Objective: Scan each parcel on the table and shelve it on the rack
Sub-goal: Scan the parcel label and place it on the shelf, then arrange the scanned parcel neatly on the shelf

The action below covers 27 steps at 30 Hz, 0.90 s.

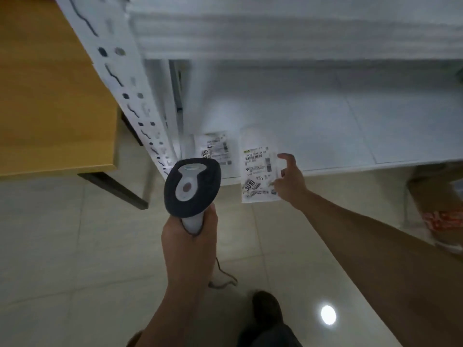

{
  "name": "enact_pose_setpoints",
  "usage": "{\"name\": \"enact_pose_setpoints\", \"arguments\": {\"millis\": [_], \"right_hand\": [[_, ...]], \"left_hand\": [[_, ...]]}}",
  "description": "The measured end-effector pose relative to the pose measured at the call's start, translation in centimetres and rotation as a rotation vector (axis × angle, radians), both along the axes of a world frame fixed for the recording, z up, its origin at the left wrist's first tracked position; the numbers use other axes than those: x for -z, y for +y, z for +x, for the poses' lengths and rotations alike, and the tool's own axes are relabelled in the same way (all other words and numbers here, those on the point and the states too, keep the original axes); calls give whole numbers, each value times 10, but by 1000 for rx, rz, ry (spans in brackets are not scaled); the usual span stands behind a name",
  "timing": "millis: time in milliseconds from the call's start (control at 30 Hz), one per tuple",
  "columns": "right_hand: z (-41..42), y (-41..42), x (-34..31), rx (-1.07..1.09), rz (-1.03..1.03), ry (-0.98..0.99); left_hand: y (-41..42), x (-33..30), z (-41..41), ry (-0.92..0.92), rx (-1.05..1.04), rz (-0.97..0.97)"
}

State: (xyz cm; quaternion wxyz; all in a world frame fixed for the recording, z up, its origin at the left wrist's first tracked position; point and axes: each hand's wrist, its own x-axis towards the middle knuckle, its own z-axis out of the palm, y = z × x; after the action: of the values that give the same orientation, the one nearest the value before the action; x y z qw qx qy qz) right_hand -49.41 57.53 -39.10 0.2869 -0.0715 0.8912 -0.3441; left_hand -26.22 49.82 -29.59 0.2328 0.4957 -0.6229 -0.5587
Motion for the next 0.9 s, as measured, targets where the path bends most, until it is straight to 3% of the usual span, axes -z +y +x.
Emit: {"name": "enact_pose_setpoints", "arguments": {"millis": [300,467,667,900], "right_hand": [[-75,-55,107,-143,-9,148],[-74,-62,119,-258,227,291],[-20,-53,65,-332,255,299],[76,-44,-59,-464,237,197]], "left_hand": [[-17,99,-44,-1,-59,-2],[-20,107,-44,-37,-97,-9],[-8,42,-19,-72,-116,-8],[-3,-95,45,-116,-170,3]]}}
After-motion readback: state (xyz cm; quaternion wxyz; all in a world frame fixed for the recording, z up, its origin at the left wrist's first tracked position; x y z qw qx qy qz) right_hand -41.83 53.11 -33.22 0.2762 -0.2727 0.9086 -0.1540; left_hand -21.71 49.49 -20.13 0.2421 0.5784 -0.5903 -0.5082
